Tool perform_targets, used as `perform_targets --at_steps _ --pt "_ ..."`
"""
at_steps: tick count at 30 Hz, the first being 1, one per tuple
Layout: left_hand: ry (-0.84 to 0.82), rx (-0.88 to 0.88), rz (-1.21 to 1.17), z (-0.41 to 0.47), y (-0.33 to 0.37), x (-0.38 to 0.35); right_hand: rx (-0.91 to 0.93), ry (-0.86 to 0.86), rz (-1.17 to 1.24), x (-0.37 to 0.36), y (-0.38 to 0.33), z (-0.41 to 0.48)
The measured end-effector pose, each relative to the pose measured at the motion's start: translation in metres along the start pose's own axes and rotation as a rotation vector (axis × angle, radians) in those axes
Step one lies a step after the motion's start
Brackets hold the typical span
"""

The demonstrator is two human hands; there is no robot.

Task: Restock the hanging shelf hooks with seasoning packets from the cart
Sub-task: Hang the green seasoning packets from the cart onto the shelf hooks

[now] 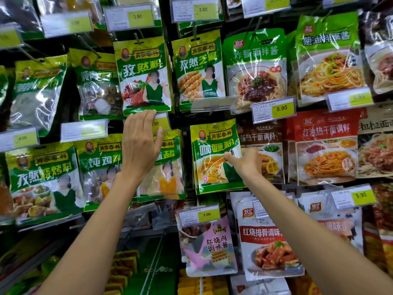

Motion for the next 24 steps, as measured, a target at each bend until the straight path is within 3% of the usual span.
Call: perform_targets --at_steps 16,20,24 --pt "-0.037 -0.009 -0.014 -0.006 0.016 0.012 0.071 0.001 -0.068 0.021 0.028 -0.017" --pt "-0.008 -0.056 -0.134 -0.037 0.066 0.009 0.110 0.041 -0.043 0.061 0.060 -0.043" --pt "-0.165 0.041 -0.444 -0.095 0.161 -0.015 0.090 0.073 -0.039 0.115 0.116 -0.098"
Point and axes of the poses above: each hand's wrist, its own z-axis towards the middle knuckle, its own x-axis out of the back of the hand, y = z × x, the point moved 5 cm from there along z, towards the middle knuckle, and after that the axes turned 7 degrees about -z, right-handed, at the moved point
